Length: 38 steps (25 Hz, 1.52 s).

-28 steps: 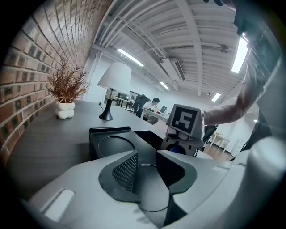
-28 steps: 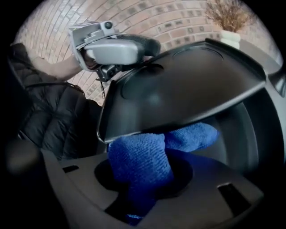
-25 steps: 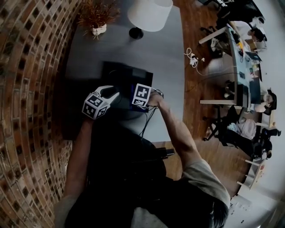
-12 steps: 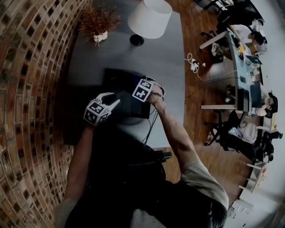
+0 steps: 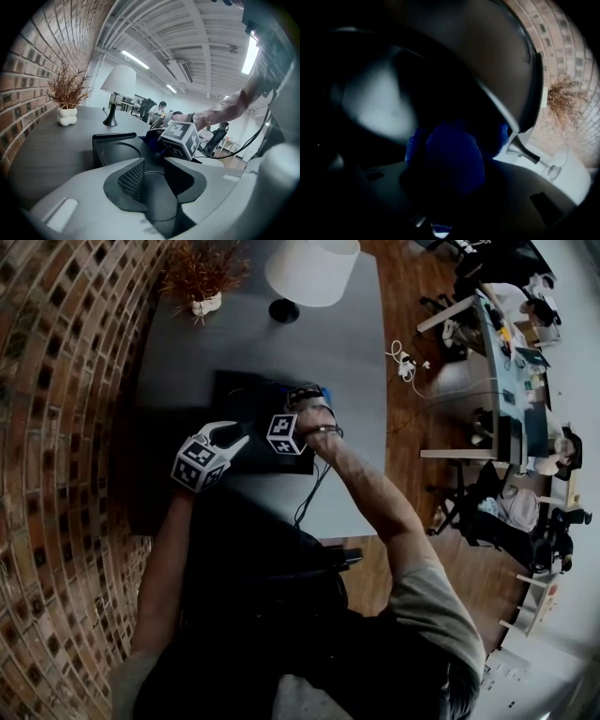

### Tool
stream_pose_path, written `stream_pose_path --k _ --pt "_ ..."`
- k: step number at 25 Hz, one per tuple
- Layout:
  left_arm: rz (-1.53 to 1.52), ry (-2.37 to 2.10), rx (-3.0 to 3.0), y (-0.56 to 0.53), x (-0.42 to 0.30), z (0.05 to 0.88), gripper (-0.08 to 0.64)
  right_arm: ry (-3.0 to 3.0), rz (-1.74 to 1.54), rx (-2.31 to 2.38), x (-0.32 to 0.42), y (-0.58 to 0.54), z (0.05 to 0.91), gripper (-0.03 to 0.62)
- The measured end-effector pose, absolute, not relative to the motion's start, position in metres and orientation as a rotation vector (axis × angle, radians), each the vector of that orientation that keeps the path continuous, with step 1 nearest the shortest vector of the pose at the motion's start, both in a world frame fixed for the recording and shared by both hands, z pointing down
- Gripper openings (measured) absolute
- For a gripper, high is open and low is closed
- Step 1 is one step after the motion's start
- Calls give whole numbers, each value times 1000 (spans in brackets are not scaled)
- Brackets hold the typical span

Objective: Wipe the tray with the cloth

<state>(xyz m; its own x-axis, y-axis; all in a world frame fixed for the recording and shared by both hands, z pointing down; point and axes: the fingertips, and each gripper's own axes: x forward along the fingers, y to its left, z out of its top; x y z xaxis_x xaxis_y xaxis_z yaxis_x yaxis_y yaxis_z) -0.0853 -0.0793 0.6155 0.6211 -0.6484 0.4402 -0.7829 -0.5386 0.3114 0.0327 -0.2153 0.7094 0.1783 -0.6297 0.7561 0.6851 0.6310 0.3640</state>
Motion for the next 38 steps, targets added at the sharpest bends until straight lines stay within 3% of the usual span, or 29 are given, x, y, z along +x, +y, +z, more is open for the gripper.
stream_pose_path --k 5,11,18,21,25,31,38 --pt "373 -1134 2363 -79 -87 615 132 -970 -997 -68 32 -218 710 141" --pt "366 -1133 2360 -78 -87 618 132 -960 -865 -494 54 -155 712 141" --pt "381 -1127 2366 -79 -88 619 132 -1375 -382 -694 66 -30 716 141" --pt "380 -1130 2367 -83 -86 620 132 -1668 -212 -587 51 -33 689 143" --pt "391 -1125 2362 -80 -88 623 132 -2214 257 -229 48 -65 605 152" --pt "388 -1129 2358 -79 -92 624 132 -2322 516 492 188 -109 555 156" --pt "367 -1142 2341 -80 -95 622 132 -1782 533 747 307 -21 695 175"
